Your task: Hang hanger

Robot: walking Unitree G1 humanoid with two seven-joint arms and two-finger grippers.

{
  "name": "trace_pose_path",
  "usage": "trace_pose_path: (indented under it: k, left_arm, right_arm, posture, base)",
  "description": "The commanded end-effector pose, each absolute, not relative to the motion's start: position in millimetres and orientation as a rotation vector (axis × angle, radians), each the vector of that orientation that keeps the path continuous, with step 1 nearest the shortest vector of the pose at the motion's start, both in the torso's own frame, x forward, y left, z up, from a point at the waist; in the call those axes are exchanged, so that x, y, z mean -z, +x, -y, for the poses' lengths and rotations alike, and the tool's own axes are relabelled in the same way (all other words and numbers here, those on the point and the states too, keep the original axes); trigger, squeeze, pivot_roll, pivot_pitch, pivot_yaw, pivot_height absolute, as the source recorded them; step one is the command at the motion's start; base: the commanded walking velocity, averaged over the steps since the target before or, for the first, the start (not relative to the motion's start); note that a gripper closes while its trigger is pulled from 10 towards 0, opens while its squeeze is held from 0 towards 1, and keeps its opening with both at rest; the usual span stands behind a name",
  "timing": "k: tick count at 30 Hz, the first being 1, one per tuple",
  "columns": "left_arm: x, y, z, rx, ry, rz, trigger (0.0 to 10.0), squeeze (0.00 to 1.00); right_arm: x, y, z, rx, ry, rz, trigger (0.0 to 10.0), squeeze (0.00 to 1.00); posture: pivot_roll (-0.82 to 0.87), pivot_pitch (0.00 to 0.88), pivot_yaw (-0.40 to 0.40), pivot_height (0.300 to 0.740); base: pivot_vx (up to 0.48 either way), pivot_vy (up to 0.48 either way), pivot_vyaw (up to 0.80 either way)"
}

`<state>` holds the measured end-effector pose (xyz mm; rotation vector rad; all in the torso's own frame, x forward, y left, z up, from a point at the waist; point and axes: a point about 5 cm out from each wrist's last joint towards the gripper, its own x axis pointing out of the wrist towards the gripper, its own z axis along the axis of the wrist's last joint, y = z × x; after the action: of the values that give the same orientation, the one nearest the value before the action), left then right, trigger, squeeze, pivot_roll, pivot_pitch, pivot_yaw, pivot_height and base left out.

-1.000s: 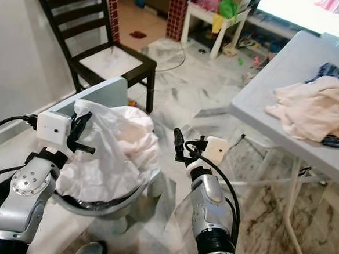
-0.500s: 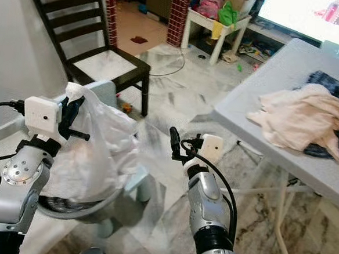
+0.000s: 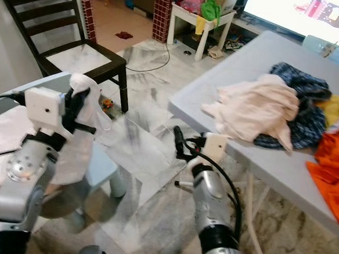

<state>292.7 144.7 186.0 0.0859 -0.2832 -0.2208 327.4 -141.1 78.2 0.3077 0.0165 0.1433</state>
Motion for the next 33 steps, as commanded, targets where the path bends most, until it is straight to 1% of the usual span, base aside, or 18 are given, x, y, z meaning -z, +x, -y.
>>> trace_pose_path:
  k: [1, 5, 6, 7, 8, 11, 12, 14, 15, 18, 19, 20, 21, 22, 23, 24, 30, 33]
  left_arm:
    - [-201, 291, -147, 0.220, 0.096, 0.341, 0.0, 0.00]
    - [-207, 291, -146, 0.212, 0.083, 0.364, 0.0, 0.00]
    - [-209, 291, -146, 0.208, 0.078, 0.368, 0.2, 0.00]
    - [-212, 292, -145, 0.200, 0.073, 0.370, 1.5, 0.00]
    - [-214, 292, -143, 0.198, 0.074, 0.374, 0.3, 0.00]
    - [-217, 293, -141, 0.202, 0.068, 0.384, 0.4, 0.00]
    - [-218, 293, -140, 0.204, 0.068, 0.385, 0.8, 0.00]
    - [-221, 294, -138, 0.212, 0.067, 0.392, 2.2, 0.00]
    - [-222, 295, -137, 0.214, 0.065, 0.395, 2.4, 0.00]
    - [-225, 296, -133, 0.230, 0.055, 0.407, 2.5, 0.00]
    - [-226, 297, -132, 0.235, 0.056, 0.408, 3.6, 0.00]
    - [-226, 297, -131, 0.239, 0.060, 0.408, 3.6, 0.00]
    - [-227, 297, -130, 0.242, 0.066, 0.406, 6.4, 0.00]
    - [-227, 298, -129, 0.245, 0.064, 0.405, 7.8, 0.00]
    - [-227, 298, -129, 0.247, 0.062, 0.403, 7.8, 0.00]
    - [-225, 299, -127, 0.265, 0.063, 0.383, 10.0, 0.00]
    - [-220, 300, -125, 0.271, 0.063, 0.351, 10.0, 0.00]
    - [-217, 302, -123, 0.269, 0.073, 0.323, 10.0, 0.00]
  right_arm:
    - [-81, 329, 137, -0.153, 0.310, -0.012, 10.0, 0.00]
    - [-81, 330, 137, -0.153, 0.309, -0.014, 10.0, 0.00]
    - [-81, 330, 137, -0.153, 0.310, -0.014, 10.0, 0.00]
    - [-81, 330, 137, -0.153, 0.311, -0.014, 10.0, 0.00]
    - [-81, 330, 137, -0.154, 0.311, -0.015, 10.0, 0.00]
    - [-82, 330, 137, -0.154, 0.310, -0.013, 10.0, 0.00]
    - [-83, 330, 138, -0.154, 0.310, -0.011, 10.0, 0.00]
    - [-85, 331, 139, -0.152, 0.308, -0.005, 10.0, 0.00]
    - [-85, 332, 139, -0.151, 0.308, -0.003, 10.0, 0.00]
    - [-87, 332, 141, -0.149, 0.302, 0.002, 10.0, 0.00]
    - [-87, 332, 142, -0.148, 0.301, 0.002, 10.0, 0.00]
    - [-87, 333, 143, -0.146, 0.300, 0.003, 10.0, 0.00]
    - [-88, 333, 143, -0.145, 0.299, 0.003, 10.0, 0.00]
    - [-88, 333, 144, -0.142, 0.297, 0.005, 10.0, 0.00]
    - [-88, 333, 145, -0.141, 0.296, 0.006, 10.0, 0.00]
    - [-88, 334, 146, -0.135, 0.297, 0.007, 10.0, 0.00]
    - [-88, 333, 147, -0.132, 0.295, 0.006, 10.0, 0.00]
    - [-87, 333, 146, -0.135, 0.292, 0.004, 10.0, 0.00]
  posture:
    - [0.26, 0.150, -0.091, 0.740]
    - [0.26, 0.152, -0.093, 0.740]
    - [0.26, 0.152, -0.093, 0.740]
    - [0.26, 0.155, -0.094, 0.740]
    - [0.26, 0.157, -0.096, 0.740]
    - [0.26, 0.157, -0.096, 0.740]
    - [0.26, 0.157, -0.096, 0.740]
    - [0.26, 0.157, -0.096, 0.740]
    - [0.26, 0.157, -0.096, 0.740]
    - [0.26, 0.157, -0.096, 0.740]
    - [0.26, 0.157, -0.096, 0.740]
    - [0.26, 0.157, -0.096, 0.740]
    - [0.26, 0.157, -0.096, 0.740]
    - [0.24, 0.153, -0.099, 0.740]
    - [0.24, 0.153, -0.099, 0.740]
    - [0.24, 0.153, -0.099, 0.740]
    - [0.24, 0.152, -0.099, 0.740]
    - [0.24, 0.152, -0.099, 0.740]
  base:
    - [0.000, 0.000, 0.00]
    - [0.000, 0.000, 0.00]
    - [0.000, 0.000, 0.00]
    - [0.000, 0.000, 0.00]
    - [0.000, 0.000, 0.00]
    - [0.000, 0.000, 0.00]
    - [0.000, 0.000, 0.00]
    - [0.000, 0.000, 0.00]
    - [0.000, 0.000, 0.00]
    - [0.000, 0.000, -0.34]
    - [0.000, 0.000, -0.80]
    - [0.000, 0.000, -0.80]
    - [0.000, 0.000, -0.80]
    - [0.000, 0.000, -0.80]
    - [0.000, 0.000, -0.80]
    - [0.000, 0.000, -0.80]
    - [0.000, 0.000, -0.80]
    - [0.000, 0.000, -0.15]
